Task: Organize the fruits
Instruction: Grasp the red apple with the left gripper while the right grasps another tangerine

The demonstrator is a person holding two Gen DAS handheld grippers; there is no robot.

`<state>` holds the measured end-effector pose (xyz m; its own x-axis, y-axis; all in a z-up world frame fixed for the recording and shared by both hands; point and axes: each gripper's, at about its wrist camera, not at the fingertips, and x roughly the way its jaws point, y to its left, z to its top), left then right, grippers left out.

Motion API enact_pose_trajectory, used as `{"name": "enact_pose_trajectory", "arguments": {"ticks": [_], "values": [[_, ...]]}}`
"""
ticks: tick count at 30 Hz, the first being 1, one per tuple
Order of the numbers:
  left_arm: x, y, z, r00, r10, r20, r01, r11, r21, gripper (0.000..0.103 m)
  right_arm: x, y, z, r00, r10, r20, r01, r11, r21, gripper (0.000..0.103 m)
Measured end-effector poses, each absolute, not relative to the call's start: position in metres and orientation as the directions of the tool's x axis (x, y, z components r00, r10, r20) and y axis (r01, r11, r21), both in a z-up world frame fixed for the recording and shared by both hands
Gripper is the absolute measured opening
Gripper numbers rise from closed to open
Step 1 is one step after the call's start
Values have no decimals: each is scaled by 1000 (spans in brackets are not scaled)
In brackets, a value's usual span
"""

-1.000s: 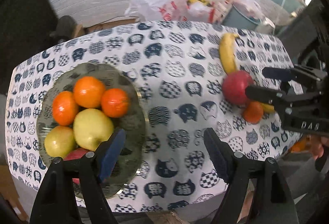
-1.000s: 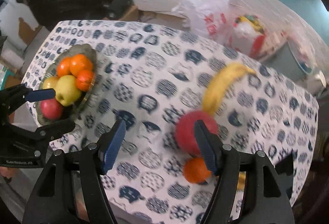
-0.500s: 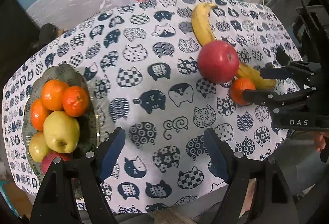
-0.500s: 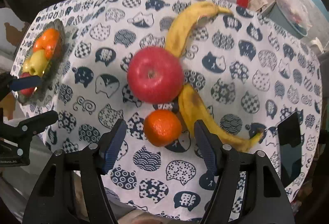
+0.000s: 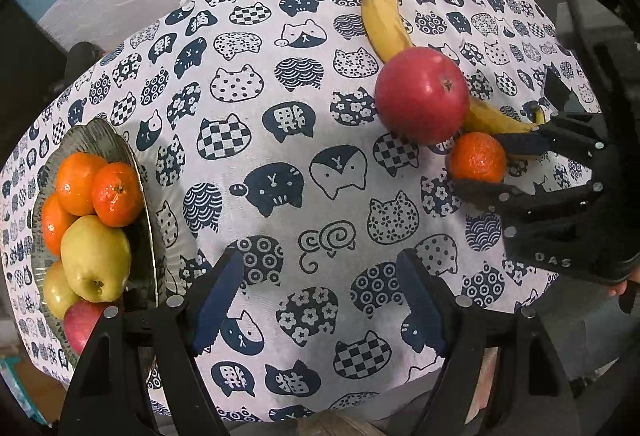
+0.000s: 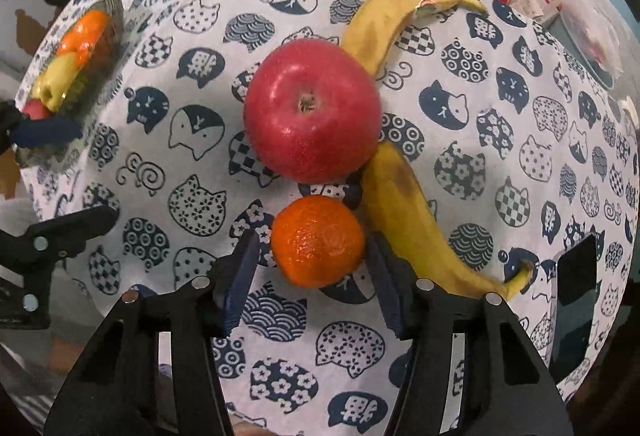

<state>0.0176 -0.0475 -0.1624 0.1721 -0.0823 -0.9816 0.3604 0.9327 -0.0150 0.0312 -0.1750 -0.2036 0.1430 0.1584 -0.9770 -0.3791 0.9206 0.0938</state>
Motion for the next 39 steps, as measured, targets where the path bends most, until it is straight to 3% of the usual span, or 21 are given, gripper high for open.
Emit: {"name": "enact_pose_trajectory", "arguments": {"ticks": [6, 21, 26, 39], "values": [[23, -52, -164, 166, -82, -983, 356, 934, -18, 80, 32, -171, -212, 144, 160, -977, -392, 915, 93, 47], [48, -72, -156, 176, -144, -974, 311, 947, -84, 81, 51, -219, -155, 256, 213, -943, -288, 948, 135, 46], [57, -86, -155, 193, -167, -967, 303, 947, -103, 86, 59, -242, -154, 287, 216, -933, -232, 961, 151, 46], [87, -127, -177, 151, -203, -967, 264, 951, -159, 87, 76, -279, -155, 340, 236, -910, -154, 969, 194, 46]]}}
